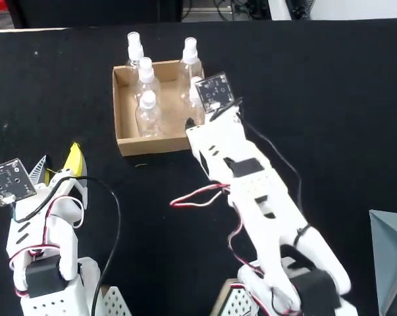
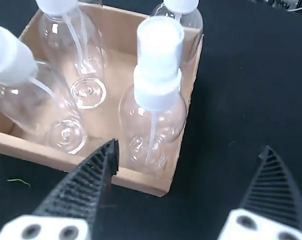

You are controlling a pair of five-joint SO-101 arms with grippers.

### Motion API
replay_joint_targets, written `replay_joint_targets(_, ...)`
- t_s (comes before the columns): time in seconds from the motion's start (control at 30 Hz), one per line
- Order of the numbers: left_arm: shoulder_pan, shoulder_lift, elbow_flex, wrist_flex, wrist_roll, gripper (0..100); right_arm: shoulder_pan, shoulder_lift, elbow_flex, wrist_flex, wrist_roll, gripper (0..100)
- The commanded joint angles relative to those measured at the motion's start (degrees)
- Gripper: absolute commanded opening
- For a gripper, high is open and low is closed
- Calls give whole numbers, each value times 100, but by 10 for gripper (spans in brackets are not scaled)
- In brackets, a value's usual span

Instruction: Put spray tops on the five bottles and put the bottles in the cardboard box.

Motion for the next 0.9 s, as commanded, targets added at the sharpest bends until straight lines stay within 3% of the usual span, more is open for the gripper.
replay_joint_targets(0.0,-22,-53,-4,9,26,209,79,-664,110,18,-53,357)
replay_joint_targets(0.37,514,-62,145,9,26,209,79,-1895,787,26,-44,356)
replay_joint_targets(0.63,927,-62,215,9,-9,209,88,-2624,1095,-9,-18,149)
replay_joint_targets(0.87,1279,-62,365,-35,-26,209,88,-3222,1349,-9,-44,119)
